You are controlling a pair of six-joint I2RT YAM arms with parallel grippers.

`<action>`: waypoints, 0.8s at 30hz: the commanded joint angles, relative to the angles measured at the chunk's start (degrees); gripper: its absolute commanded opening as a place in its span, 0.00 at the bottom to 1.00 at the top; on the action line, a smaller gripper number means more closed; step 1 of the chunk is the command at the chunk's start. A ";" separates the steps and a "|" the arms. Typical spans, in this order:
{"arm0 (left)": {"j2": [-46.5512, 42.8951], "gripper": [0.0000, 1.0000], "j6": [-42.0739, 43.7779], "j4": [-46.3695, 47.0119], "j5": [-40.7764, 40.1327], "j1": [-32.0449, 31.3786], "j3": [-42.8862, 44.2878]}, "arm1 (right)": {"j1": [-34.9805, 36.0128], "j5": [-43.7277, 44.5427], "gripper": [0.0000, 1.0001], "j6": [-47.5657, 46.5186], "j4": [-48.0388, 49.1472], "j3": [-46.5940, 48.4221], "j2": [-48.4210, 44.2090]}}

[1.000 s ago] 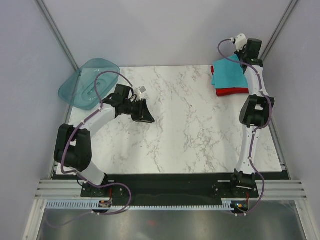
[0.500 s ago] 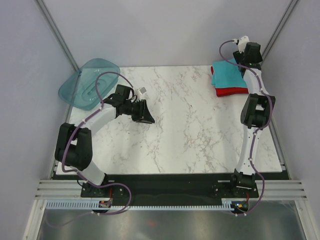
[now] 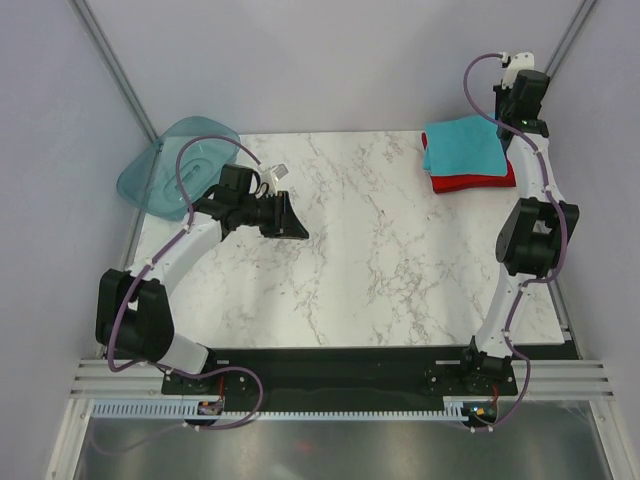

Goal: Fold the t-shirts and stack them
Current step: Neatly place the folded tshirt to the corner

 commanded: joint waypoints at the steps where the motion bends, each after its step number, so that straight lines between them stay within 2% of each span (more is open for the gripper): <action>1: -1.45 0.34 2.10 1.35 1.73 -0.33 -0.60 | -1.10 -7.65 0.04 6.09 -0.97 4.69 4.38; 8: -0.57 0.34 1.93 1.62 2.52 -0.33 -0.60 | -1.89 -9.24 0.03 7.85 0.78 15.43 18.60; 13: -0.13 0.34 2.01 1.62 2.26 -0.33 -0.42 | -3.38 -6.70 0.03 8.82 8.24 18.60 24.60; 16: 0.22 0.34 2.19 1.62 1.20 -0.33 -0.77 | -4.00 -5.20 0.03 9.26 8.52 22.89 27.68; 20: 0.66 0.35 2.36 1.70 1.55 -0.33 -0.51 | -4.44 -7.92 0.04 12.51 9.14 22.12 23.74; 24: 0.22 0.35 2.45 1.79 1.03 -0.33 -0.42 | -4.44 -9.07 0.08 16.11 8.35 14.50 14.52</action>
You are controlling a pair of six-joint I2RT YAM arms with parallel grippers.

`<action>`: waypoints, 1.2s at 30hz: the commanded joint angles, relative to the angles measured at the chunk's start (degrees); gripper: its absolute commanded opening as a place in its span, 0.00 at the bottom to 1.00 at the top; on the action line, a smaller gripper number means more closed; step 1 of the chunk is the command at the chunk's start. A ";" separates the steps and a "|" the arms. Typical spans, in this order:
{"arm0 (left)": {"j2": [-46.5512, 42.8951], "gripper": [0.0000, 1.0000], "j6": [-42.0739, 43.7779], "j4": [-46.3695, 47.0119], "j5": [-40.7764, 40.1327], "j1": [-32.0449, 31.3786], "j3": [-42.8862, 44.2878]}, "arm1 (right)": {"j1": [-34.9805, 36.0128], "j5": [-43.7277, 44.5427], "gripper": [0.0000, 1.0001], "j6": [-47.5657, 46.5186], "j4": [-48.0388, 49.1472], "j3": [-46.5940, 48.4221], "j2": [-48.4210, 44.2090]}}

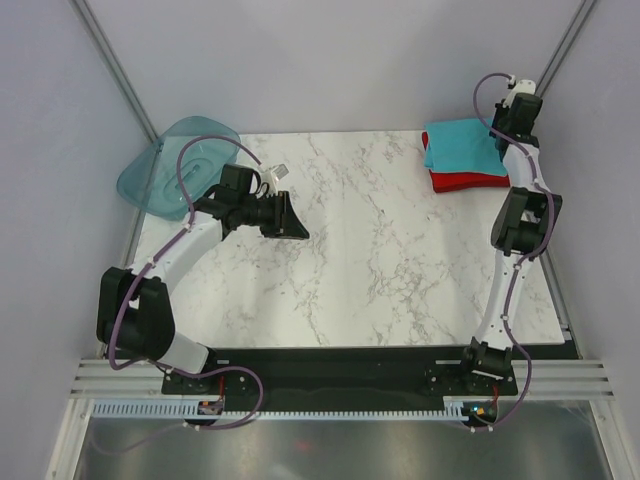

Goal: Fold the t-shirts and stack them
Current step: Neatly place the folded tshirt to the corner

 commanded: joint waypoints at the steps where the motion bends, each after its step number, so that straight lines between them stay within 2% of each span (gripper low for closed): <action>1: -0.35 0.35 2.63 1.53 0.48 -0.33 -0.42 | -0.26 -1.59 0.09 4.03 2.80 -3.88 -15.25; 7: -2.28 0.35 3.51 1.79 0.04 -0.33 -0.69 | 0.96 -6.06 0.14 10.43 1.65 -18.82 -30.64; 9: -2.98 0.35 3.60 1.70 -0.40 -0.33 -0.95 | 0.97 -11.42 0.14 12.02 1.65 -23.20 -32.68; 12: -3.34 0.35 3.60 1.88 -0.49 -0.33 -1.13 | 1.14 -16.07 0.08 16.15 1.82 -27.87 -35.32; 18: -3.95 0.36 3.68 1.97 -0.66 -0.33 -1.57 | 1.85 -23.02 0.00 18.71 2.00 -32.80 -35.51; 32: -3.60 0.36 3.68 1.97 -0.66 -0.33 -1.57 | 1.85 -23.83 0.00 16.86 0.42 -37.91 -33.66; 36: -3.52 0.36 3.68 1.88 -0.84 -0.33 -1.74 | 1.85 -26.54 0.00 17.74 0.59 -38.52 -32.26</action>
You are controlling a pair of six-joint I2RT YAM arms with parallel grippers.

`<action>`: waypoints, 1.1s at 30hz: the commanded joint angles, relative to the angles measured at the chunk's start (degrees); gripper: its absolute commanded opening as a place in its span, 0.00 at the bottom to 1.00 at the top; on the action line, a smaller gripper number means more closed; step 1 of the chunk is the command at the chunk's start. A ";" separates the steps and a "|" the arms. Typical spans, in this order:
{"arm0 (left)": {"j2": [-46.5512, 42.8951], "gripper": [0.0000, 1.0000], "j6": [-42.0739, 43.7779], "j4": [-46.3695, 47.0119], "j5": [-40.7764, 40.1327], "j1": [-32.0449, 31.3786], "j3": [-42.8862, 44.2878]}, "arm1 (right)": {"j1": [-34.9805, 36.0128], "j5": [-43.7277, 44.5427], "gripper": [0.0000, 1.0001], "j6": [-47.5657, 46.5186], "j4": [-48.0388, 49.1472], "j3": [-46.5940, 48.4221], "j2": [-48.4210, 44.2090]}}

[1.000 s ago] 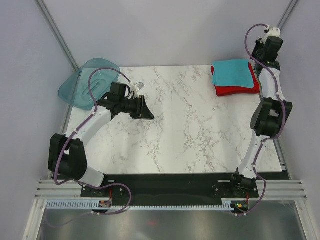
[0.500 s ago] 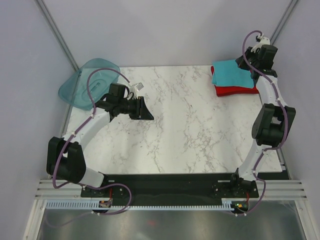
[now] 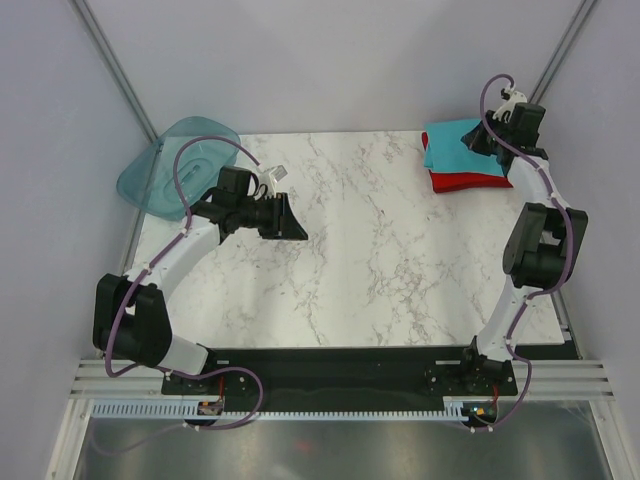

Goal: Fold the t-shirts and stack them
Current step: Neatly place the folded tshirt to the corner, then reset both grippers

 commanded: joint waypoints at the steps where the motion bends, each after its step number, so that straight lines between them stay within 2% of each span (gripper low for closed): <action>1: -1.50 0.36 2.39 1.44 -0.23 -0.33 -0.41 | -0.08 -4.60 0.00 0.58 1.60 -0.97 1.73; 6: -1.42 0.36 2.39 1.53 -0.49 -0.33 -0.23 | 0.01 -9.44 0.00 2.17 3.01 -4.92 3.23; 11: -0.54 0.36 2.31 1.53 -0.14 -0.33 -0.14 | -0.16 -9.63 0.00 1.55 3.36 -9.23 4.11; 16: -0.36 0.36 2.22 1.53 -0.14 -0.33 -0.14 | -0.52 -10.33 0.00 1.56 3.01 -9.59 4.46; 23: -0.54 0.36 2.31 1.53 -0.31 -0.33 -0.41 | -1.31 -9.63 0.00 2.96 1.52 -7.13 0.42; 26: -1.06 0.37 2.22 1.53 -0.23 -0.33 -0.41 | -1.40 -6.82 0.00 4.79 -1.47 -6.43 -3.17; 29: -3.52 0.37 1.34 1.53 -1.37 -0.33 1.78 | -1.31 -1.46 0.10 9.01 -9.09 -6.77 -10.80; 32: -7.21 0.37 0.46 1.44 -2.16 -0.33 4.50 | 1.57 3.89 0.12 8.33 -15.87 -7.47 -16.17; 33: -8.26 0.37 0.03 1.44 -2.51 -0.33 6.60 | 2.98 6.26 0.17 7.10 -19.63 -8.18 -20.72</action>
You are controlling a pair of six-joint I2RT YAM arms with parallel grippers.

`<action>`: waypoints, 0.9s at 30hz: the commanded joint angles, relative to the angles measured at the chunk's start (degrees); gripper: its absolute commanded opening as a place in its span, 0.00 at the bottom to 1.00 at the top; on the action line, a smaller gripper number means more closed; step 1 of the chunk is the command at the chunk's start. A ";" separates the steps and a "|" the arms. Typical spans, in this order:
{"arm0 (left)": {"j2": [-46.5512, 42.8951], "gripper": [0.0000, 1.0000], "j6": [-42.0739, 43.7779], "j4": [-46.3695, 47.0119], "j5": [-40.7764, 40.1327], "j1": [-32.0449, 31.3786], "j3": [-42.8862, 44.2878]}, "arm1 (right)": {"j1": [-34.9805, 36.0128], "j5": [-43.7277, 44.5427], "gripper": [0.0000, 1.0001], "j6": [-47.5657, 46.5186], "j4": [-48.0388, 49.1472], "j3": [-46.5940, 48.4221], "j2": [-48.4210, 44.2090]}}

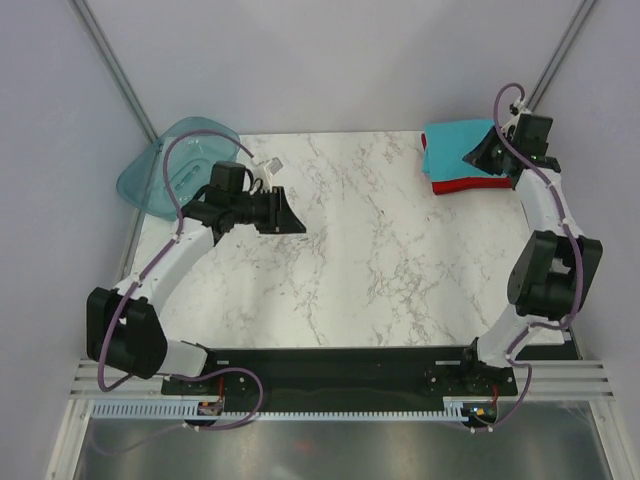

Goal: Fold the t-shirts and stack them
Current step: Reset both grippers

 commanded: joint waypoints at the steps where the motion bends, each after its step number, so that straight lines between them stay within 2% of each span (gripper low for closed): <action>1: -6.58 0.37 -0.11 1.70 -1.94 -0.33 6.93 | 4.87 12.46 0.19 0.75 -10.35 0.28 -12.97; 4: -9.58 0.38 -0.46 1.79 -3.17 -0.33 10.18 | 12.15 15.94 0.24 3.73 -12.73 -7.52 -23.69; 7: -12.74 0.40 -0.81 1.79 -4.14 -0.24 11.68 | 16.91 17.70 0.44 5.32 -13.35 -11.58 -33.71; 8: -13.70 0.41 -1.34 1.71 -4.32 -0.24 11.42 | 18.84 18.58 0.55 5.93 -13.79 -13.34 -35.91; 10: -17.04 0.43 -2.21 1.71 -4.06 -0.32 10.54 | 19.82 19.11 0.69 8.64 -14.76 -15.98 -42.77; 11: -18.18 0.45 -3.18 1.88 -4.15 -0.41 8.71 | 20.00 18.59 0.98 9.62 -14.33 -19.99 -47.66; 12: -20.63 0.46 -3.45 2.05 -4.06 -0.41 7.74 | 20.00 17.54 0.98 10.07 -13.97 -22.21 -49.97; 13: -21.70 0.52 -3.54 2.06 -4.23 -0.41 6.68 | 20.09 17.10 0.98 10.33 -13.88 -24.23 -52.17; 14: -23.10 0.75 -3.54 2.06 -4.58 -0.41 4.32 | 20.09 17.09 0.98 9.90 -15.19 -27.04 -55.68; 16: -26.71 0.84 -3.63 2.06 -6.07 -0.41 2.02 | 20.00 17.45 0.98 9.02 -16.42 -28.99 -58.42; 18: -28.56 0.99 -3.54 2.06 -7.22 -0.41 -0.62 | 20.09 17.27 0.98 6.47 -18.53 -30.14 -61.15; 22: -32.25 1.00 -3.89 1.88 -10.29 -0.41 -3.17 | 20.09 17.53 0.98 5.59 -21.26 -29.00 -62.74; 27: -34.45 1.00 -4.15 1.88 -9.86 -0.41 -4.31 | 20.09 18.76 0.98 6.20 -21.97 -27.94 -63.09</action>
